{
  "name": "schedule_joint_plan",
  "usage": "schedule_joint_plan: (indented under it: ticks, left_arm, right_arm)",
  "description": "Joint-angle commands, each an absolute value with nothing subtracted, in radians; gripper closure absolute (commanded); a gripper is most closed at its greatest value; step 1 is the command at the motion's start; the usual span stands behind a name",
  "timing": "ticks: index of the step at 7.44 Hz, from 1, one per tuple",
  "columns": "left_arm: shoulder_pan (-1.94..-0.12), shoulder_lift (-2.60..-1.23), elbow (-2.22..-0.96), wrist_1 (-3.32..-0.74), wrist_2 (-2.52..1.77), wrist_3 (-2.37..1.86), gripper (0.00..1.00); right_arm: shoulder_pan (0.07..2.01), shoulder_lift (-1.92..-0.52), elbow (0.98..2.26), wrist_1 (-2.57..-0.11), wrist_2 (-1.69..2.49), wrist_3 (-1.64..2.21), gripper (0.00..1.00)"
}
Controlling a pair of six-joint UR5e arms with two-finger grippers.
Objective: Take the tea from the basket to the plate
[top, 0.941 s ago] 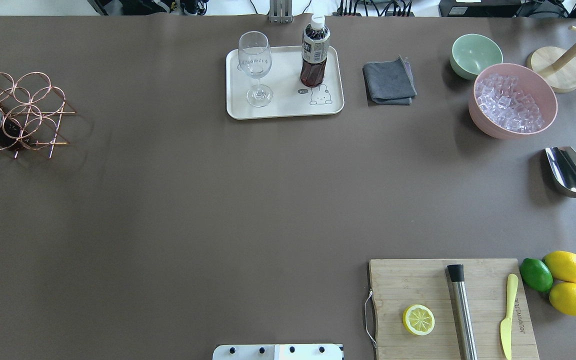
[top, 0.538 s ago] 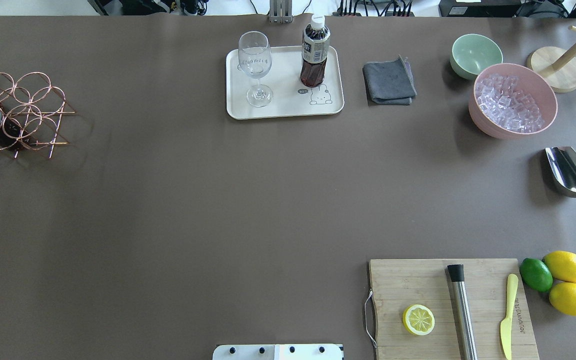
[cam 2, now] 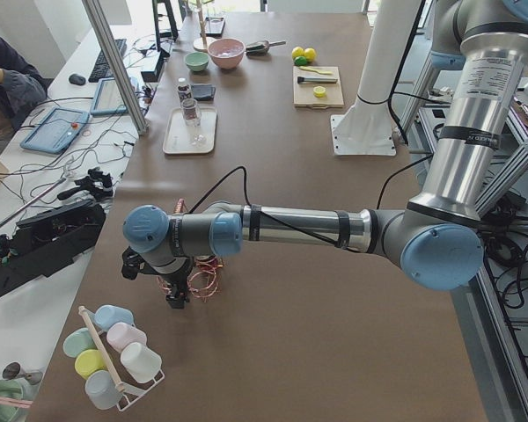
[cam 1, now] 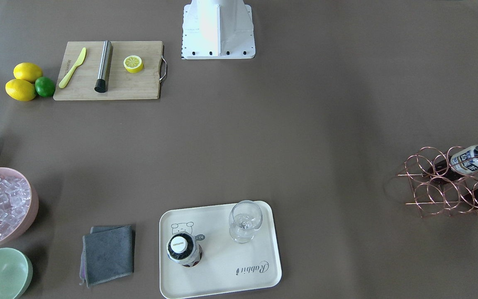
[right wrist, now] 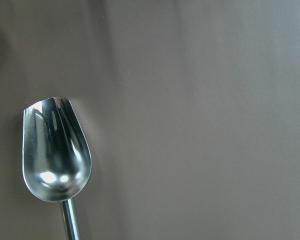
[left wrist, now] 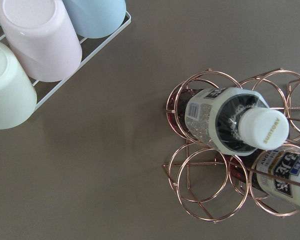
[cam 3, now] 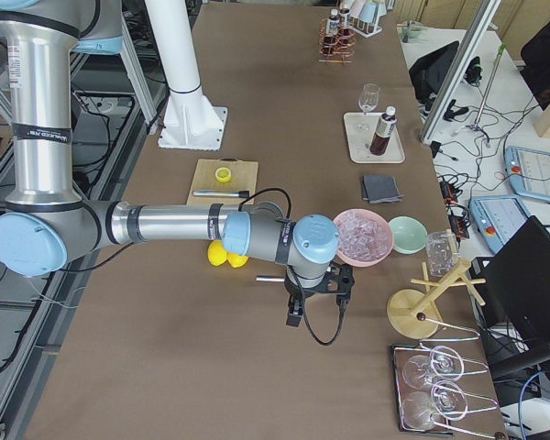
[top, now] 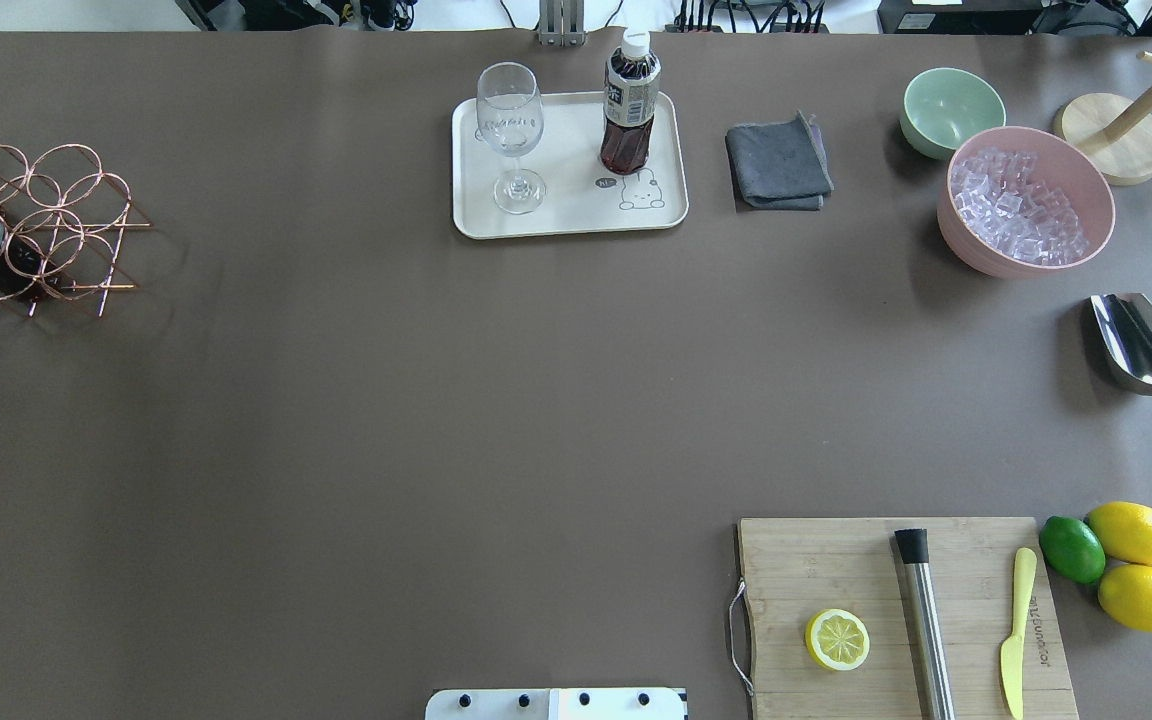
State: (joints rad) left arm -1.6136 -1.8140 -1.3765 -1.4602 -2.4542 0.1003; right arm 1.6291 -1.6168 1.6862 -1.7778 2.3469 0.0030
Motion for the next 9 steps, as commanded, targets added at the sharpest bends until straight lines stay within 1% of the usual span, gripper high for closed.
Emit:
schedule_joint_plan:
  ticks: [1, 4, 9]
  left_arm:
    - [-1.58, -1.798, -1.371, -1.502, -2.409, 0.037, 0.02]
    - [-1.577, -1.764, -1.396, -1.537, -2.395, 0.035, 0.02]
    - [-1.577, -1.631, -1.512, -1.539, -2.396, -0.015, 0.02]
  right_arm:
    - [1.632, -1.62, 1.684, -1.772, 2.345, 0.002, 0.0]
    - [1.632, -1.62, 1.684, -1.77, 2.338, 0.002, 0.0]
    - [1.632, -1.621, 1.686, -1.77, 2.338, 0.002, 0.0]
